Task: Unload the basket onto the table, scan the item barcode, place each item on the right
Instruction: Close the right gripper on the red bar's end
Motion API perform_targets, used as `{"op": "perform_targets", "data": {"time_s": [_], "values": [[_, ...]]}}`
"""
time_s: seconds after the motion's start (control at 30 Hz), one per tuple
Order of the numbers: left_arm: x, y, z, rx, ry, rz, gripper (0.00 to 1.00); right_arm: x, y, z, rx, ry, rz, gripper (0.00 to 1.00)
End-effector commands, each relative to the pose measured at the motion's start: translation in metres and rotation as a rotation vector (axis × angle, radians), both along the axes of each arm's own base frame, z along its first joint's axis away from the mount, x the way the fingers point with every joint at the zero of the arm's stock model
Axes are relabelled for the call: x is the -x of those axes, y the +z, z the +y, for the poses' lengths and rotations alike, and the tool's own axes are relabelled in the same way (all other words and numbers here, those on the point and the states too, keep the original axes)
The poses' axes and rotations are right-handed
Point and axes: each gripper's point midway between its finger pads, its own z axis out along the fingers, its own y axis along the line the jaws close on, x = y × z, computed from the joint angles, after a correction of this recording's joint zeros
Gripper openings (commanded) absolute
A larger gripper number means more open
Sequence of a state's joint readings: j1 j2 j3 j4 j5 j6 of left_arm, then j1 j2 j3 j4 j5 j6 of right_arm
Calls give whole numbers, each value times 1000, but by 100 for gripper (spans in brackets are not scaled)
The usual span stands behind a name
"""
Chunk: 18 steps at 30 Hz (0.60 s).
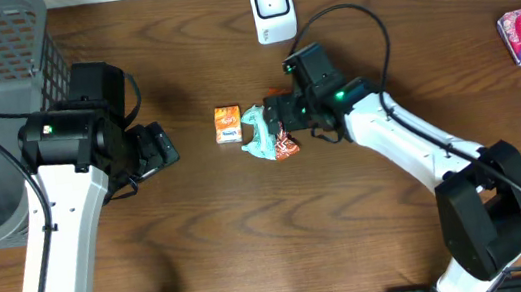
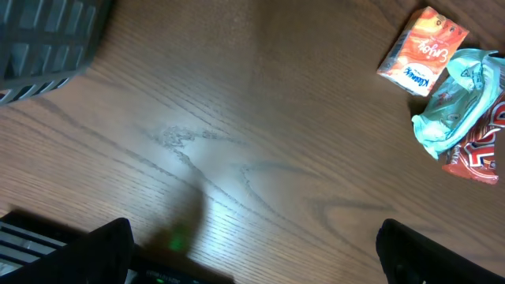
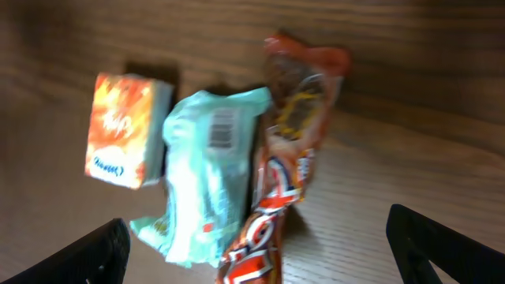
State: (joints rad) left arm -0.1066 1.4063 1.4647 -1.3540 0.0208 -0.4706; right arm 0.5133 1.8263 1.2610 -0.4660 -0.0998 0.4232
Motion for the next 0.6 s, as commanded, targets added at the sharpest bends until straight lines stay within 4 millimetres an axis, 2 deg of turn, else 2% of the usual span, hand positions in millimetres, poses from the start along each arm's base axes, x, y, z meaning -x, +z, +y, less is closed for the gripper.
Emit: {"op": "perform_targets", "data": {"time_s": [0.0, 0.13, 0.2, 0.3, 0.4, 0.57], "values": [[-1, 0, 2, -6, 2, 3, 98, -5, -5, -9, 121, 19, -63, 98], [-1, 0, 2, -6, 1, 3, 98, -14, -4, -26, 202, -70, -107, 93], [-1, 0, 2, -6, 2, 3, 98, -16, -3, -26, 200, -81, -116, 86], [-1, 0, 2, -6, 2, 3, 98, -18, -5, -20, 175, -77, -116, 85], [-1, 0, 2, -7, 2, 3, 98, -17, -14, -17, 172, -68, -96, 86], [-1, 0, 2, -7, 2, 3, 98, -13, -41, -15, 202, -58, -49, 86]]}}
